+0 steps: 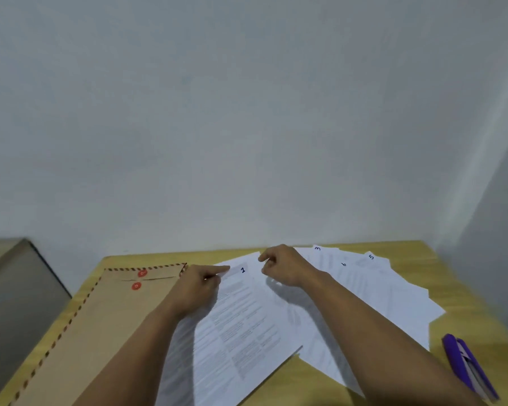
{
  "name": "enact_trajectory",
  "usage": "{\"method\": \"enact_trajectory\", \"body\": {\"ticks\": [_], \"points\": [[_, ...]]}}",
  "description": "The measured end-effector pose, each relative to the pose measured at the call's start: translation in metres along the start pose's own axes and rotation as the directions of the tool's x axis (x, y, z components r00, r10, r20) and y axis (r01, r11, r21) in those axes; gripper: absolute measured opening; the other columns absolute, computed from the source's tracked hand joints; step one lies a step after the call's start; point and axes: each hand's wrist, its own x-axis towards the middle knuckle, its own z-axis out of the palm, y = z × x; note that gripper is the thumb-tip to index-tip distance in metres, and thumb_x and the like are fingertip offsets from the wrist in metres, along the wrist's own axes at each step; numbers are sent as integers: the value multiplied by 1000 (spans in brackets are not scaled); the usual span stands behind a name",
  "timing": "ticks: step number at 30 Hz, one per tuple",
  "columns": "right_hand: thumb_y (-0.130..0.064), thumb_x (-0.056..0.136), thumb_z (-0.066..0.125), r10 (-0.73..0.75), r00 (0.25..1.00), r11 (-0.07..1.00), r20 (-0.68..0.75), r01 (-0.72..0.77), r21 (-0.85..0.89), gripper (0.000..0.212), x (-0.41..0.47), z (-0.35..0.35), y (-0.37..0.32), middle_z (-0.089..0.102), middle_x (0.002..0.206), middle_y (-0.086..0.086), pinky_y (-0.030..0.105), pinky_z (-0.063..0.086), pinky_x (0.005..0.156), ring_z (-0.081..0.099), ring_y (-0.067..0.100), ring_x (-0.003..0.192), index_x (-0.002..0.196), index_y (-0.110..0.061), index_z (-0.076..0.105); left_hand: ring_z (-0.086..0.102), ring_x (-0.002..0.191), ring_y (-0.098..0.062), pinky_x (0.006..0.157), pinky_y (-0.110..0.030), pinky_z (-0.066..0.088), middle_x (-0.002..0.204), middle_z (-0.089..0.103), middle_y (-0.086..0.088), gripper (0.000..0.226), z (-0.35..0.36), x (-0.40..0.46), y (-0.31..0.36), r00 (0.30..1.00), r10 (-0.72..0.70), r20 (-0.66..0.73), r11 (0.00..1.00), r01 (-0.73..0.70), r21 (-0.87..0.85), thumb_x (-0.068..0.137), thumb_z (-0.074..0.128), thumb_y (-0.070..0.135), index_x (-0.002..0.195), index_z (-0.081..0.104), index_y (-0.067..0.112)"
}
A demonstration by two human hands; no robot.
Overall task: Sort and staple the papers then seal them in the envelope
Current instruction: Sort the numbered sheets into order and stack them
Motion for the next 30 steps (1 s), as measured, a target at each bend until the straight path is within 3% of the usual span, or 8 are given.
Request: {"method": "enact_trajectory", "body": {"ticks": [4,7,11,15,20,25,28,30], "points": [[-19,95,58,-94,994,971,51,102,-215,34,53,36,-34,70,127,-4,32,51,99,65,20,116,125,-24,72,59,67,-8,59,-8,44,75,70,6,42,-36,27,-39,999,-38,34,999,39,-16,101,52,6,113,71,42],[-26,90,69,-102,980,909,169,161,-385,45,85,61,-58,65,138,-6,41,47,106,58,21,129,135,-28,64,64,93,7,78,0,42,111,75,12,38,-59,34,-72,997,-67,33,998,68,-14,100,57,6,121,74,33],[-43,69,84,19,951,837,308,153,-526,78,120,80,-66,54,138,-9,49,36,104,54,24,130,141,-39,54,63,119,2,108,-24,45,120,73,20,37,-75,37,-110,993,-113,30,992,114,-45,101,59,13,125,73,38],[-51,67,89,72,930,779,359,173,-603,82,138,78,-70,48,114,-15,54,30,105,53,19,116,139,-37,54,72,96,-7,88,-15,51,106,80,4,39,-72,30,-134,989,-139,45,979,144,-145,103,55,13,121,74,42],[-54,67,91,96,931,795,352,141,-591,75,141,74,-71,51,110,-18,48,30,100,55,18,114,130,-33,57,58,82,-20,79,-31,44,100,75,-27,42,-67,29,-148,986,-157,63,946,168,-276,104,53,11,117,75,45],[-60,58,91,84,953,815,292,103,-571,66,141,76,-64,51,110,-18,47,34,97,48,18,112,113,-42,59,58,87,-21,82,-32,44,106,72,-31,40,-64,28,-152,986,-157,64,939,169,-301,104,54,14,119,74,46],[-58,60,91,62,956,838,285,105,-536,66,138,75,-60,52,110,-18,47,32,99,52,17,112,114,-42,58,53,61,-17,62,-21,43,86,70,-33,37,-62,26,-152,984,-167,67,936,180,-304,105,52,12,125,72,35],[-52,65,92,50,956,847,288,113,-520,70,136,75,-62,54,113,-15,48,29,102,55,17,111,123,-36,57,56,52,-9,59,-15,48,74,72,-15,37,-60,25,-149,984,-171,53,930,179,-320,105,52,8,125,71,32]]}}
